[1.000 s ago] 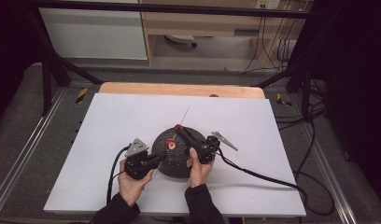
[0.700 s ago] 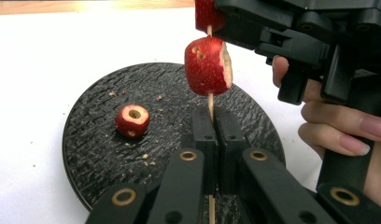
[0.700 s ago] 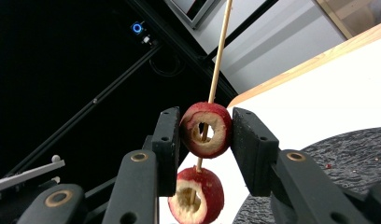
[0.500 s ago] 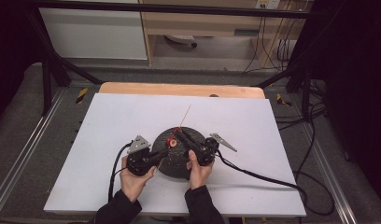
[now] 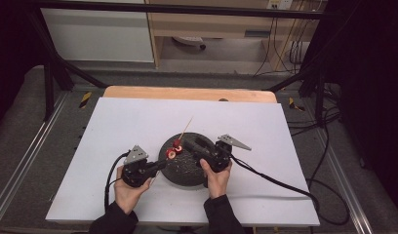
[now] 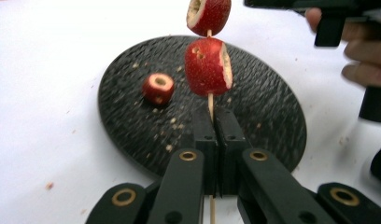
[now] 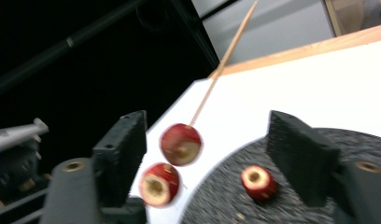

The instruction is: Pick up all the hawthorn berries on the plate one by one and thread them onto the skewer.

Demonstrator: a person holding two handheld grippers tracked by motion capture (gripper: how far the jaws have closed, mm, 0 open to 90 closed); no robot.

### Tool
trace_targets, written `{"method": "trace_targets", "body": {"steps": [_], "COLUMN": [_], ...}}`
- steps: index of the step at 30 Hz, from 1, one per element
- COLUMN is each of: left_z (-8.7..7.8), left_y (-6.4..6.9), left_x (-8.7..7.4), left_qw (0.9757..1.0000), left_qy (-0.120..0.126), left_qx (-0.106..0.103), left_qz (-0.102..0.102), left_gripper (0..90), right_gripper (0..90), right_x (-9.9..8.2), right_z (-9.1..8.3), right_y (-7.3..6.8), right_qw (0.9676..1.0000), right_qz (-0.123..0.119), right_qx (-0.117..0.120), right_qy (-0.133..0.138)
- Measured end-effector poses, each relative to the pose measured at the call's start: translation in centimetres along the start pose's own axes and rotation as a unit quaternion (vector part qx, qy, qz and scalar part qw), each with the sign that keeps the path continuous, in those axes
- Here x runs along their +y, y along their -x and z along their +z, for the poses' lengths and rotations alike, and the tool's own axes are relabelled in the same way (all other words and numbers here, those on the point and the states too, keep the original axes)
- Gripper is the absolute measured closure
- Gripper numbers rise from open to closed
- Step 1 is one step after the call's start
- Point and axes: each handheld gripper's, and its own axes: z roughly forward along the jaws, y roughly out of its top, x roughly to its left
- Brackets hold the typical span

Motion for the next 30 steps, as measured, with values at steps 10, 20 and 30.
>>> {"method": "trace_targets", "body": {"steps": [10, 20, 30], "left_z": [-2.3, -4.1, -5.2], "left_y": [-1.4, -2.7, -3.8], "left_x": [-1.7, -3.7, -5.1], "left_qw": [0.9997, 0.9991, 0.9989], "left_qy": [-0.022, -0.037, -0.041], "left_qx": [0.009, 0.015, 0.017], "left_qz": [0.010, 0.015, 0.015], "left_gripper": [88.4, 88.4, 88.4], "right_gripper": [8.9, 4.8, 3.8], "right_x": [0.6, 0.6, 0.8], "right_z": [-0.7, -0.9, -0.7], "right_y": [1.1, 1.8, 1.9], "right_qw": [0.9939, 0.9786, 0.9649], "right_qz": [-0.054, -0.102, -0.128], "right_qx": [-0.029, -0.040, -0.057], "right_qy": [-0.092, -0.174, -0.222]}}
